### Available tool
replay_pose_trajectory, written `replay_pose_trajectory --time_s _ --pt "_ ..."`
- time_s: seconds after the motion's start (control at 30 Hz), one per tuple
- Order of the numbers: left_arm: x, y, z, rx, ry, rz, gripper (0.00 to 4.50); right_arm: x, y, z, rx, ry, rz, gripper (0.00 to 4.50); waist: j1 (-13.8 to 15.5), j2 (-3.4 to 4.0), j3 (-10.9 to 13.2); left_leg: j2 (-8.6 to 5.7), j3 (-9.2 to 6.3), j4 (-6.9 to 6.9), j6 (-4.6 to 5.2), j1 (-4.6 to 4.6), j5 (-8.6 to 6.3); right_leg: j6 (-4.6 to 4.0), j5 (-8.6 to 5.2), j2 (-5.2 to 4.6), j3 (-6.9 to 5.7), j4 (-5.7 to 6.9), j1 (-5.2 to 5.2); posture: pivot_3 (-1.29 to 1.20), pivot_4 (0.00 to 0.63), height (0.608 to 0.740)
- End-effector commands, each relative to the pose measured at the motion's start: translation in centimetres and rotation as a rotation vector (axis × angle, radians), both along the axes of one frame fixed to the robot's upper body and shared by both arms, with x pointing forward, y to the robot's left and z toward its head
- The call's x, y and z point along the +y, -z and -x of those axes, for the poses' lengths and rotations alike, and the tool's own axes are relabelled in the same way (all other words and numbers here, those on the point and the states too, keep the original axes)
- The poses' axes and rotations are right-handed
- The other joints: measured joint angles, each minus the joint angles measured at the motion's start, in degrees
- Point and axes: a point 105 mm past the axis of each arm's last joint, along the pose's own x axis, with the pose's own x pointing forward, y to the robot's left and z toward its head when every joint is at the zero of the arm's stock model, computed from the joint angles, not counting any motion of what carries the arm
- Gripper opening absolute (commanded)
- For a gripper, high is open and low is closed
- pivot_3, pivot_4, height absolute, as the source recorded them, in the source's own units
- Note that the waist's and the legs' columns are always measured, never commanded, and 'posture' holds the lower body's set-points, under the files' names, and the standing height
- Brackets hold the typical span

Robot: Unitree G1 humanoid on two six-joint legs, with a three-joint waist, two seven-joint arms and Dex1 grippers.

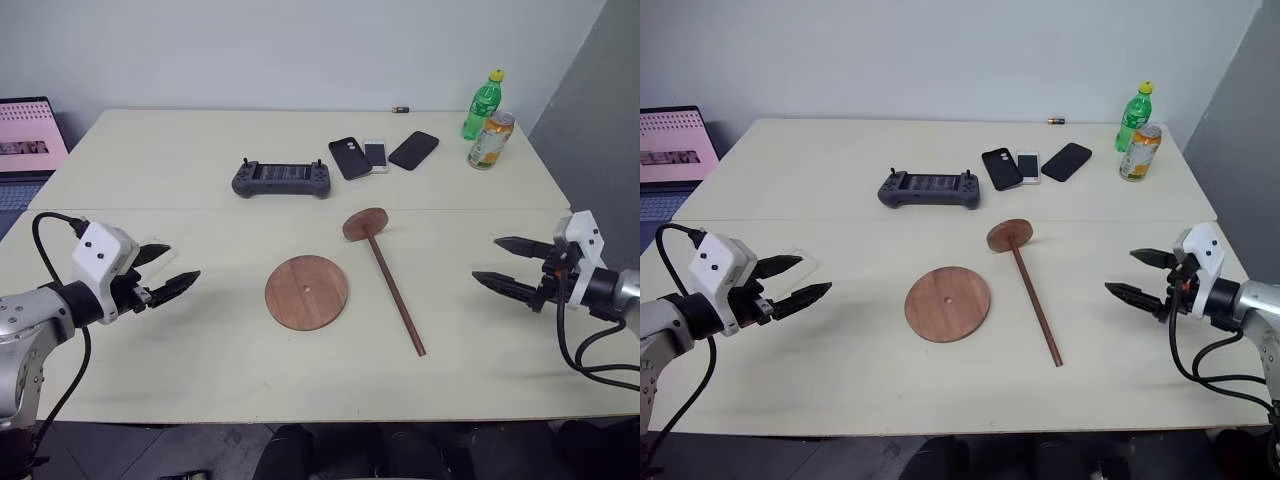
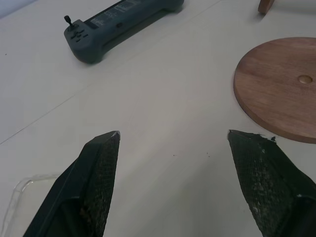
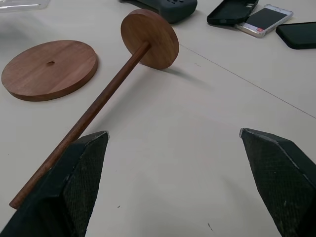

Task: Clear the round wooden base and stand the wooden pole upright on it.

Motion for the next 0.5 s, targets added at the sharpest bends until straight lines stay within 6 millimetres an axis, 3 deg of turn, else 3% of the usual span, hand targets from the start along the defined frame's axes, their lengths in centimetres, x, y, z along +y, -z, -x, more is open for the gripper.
replay_pose_trajectory --time_s 0.03,0.5 --pt "-0.27 -1.13 0.07 -0.001 0.036 -0.005 3.62 0.50 -1.10 0.32 -0.037 -0.030 0.011 4.46 0.0 0.00 0.0 0.00 0.00 0.00 0.00 0.00 0.00 0.00 0.00 0.00 0.00 0.00 0.00 0.00 0.150 0.740" --pt "-0.42 -2.03 0.65 -0.054 0.051 -0.044 3.62 1.18 -1.31 0.38 -0.012 -0.045 -0.029 4.46 0.0 -0.01 0.0 -0.01 -0.01 0.00 0.00 -0.01 0.00 0.00 0.00 0.00 0.00 0.00 0.00 0.00 0.150 0.740"
